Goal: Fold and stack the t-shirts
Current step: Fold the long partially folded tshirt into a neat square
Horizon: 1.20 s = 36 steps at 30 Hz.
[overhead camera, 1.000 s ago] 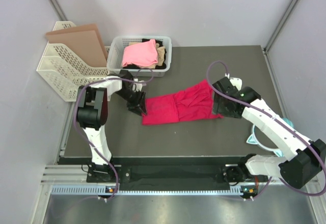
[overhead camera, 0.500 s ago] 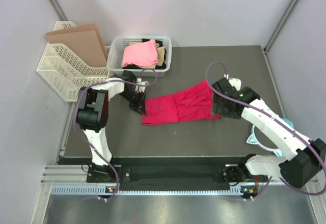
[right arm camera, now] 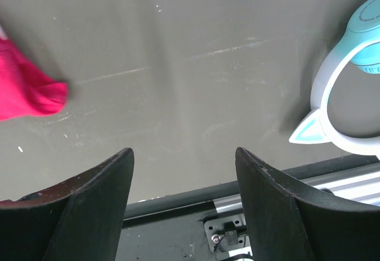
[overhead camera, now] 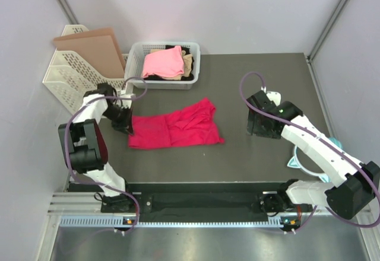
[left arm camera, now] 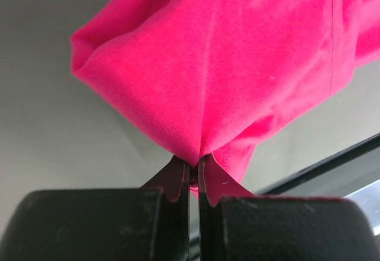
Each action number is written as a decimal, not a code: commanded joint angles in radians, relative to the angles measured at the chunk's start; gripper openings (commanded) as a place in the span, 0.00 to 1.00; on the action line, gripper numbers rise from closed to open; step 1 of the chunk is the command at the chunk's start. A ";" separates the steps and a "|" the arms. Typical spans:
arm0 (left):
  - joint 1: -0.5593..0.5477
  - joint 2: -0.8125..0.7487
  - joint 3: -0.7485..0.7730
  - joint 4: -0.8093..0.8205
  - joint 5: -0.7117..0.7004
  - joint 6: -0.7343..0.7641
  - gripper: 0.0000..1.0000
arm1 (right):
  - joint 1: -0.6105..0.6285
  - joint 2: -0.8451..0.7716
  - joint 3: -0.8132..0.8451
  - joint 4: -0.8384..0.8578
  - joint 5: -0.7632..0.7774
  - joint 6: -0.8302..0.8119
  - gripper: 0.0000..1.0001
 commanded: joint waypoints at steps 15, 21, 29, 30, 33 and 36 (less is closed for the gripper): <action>-0.245 0.020 0.419 -0.350 -0.053 0.016 0.01 | 0.033 -0.071 -0.004 0.023 -0.004 0.012 0.70; -0.390 0.061 0.397 -0.332 -0.101 -0.033 0.01 | 0.033 -0.083 -0.013 0.020 0.006 0.008 0.70; -0.523 0.154 0.495 -0.341 -0.130 -0.084 0.01 | 0.032 -0.093 -0.033 0.037 0.002 0.005 0.70; -0.539 0.164 0.512 -0.347 -0.131 -0.088 0.01 | 0.032 -0.091 -0.035 0.040 0.000 0.005 0.70; -0.595 0.216 0.589 -0.361 -0.136 -0.113 0.01 | 0.033 -0.093 -0.042 0.043 -0.001 0.003 0.70; -0.646 0.271 0.670 -0.370 -0.138 -0.134 0.02 | 0.033 -0.100 -0.053 0.045 0.000 0.003 0.70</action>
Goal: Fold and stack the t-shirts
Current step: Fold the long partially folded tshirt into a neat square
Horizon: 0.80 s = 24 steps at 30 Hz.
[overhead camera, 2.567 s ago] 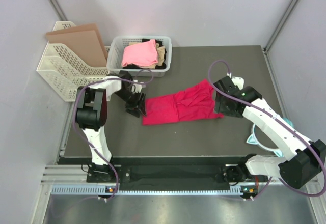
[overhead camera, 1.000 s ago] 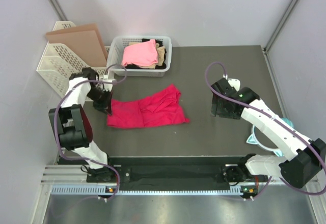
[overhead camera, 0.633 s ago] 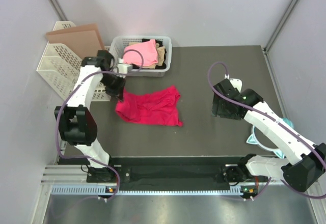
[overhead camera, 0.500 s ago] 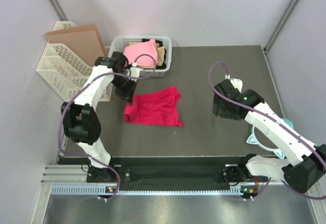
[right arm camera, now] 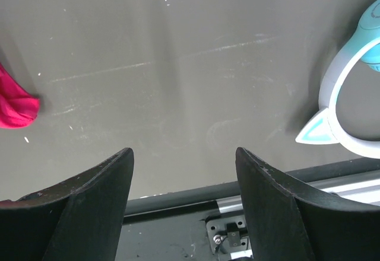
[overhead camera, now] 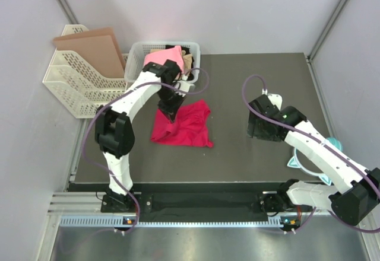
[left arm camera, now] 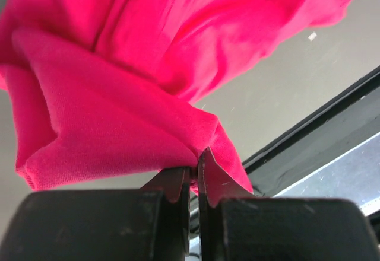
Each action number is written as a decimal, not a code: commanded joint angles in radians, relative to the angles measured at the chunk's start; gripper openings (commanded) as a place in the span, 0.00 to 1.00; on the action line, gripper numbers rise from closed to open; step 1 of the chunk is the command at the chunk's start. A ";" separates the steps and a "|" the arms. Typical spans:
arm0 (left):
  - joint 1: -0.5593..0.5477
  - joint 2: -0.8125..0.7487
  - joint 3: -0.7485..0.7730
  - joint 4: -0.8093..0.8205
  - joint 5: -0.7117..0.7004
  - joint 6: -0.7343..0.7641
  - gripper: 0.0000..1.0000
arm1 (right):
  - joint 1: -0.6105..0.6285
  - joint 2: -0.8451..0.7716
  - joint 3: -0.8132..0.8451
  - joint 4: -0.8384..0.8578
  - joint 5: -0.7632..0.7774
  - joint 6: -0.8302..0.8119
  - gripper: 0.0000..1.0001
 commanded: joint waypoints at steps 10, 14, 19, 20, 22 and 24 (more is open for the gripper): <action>-0.204 0.189 0.221 -0.034 -0.011 -0.079 0.02 | 0.013 -0.061 -0.017 0.008 0.019 0.001 0.70; -0.238 0.229 0.252 -0.032 -0.014 -0.087 0.01 | 0.015 -0.066 -0.019 0.007 0.019 0.001 0.70; -0.263 0.278 0.317 -0.034 -0.016 -0.095 0.01 | 0.015 -0.076 -0.022 -0.003 0.019 0.003 0.70; -0.263 0.285 0.325 -0.037 -0.010 -0.096 0.01 | 0.013 -0.078 -0.025 -0.003 0.019 0.004 0.70; -0.266 0.295 0.348 -0.036 -0.006 -0.096 0.01 | 0.015 -0.084 -0.029 -0.003 0.018 0.006 0.70; -0.266 0.301 0.356 -0.034 -0.013 -0.095 0.01 | 0.015 -0.087 -0.037 -0.004 0.016 0.010 0.70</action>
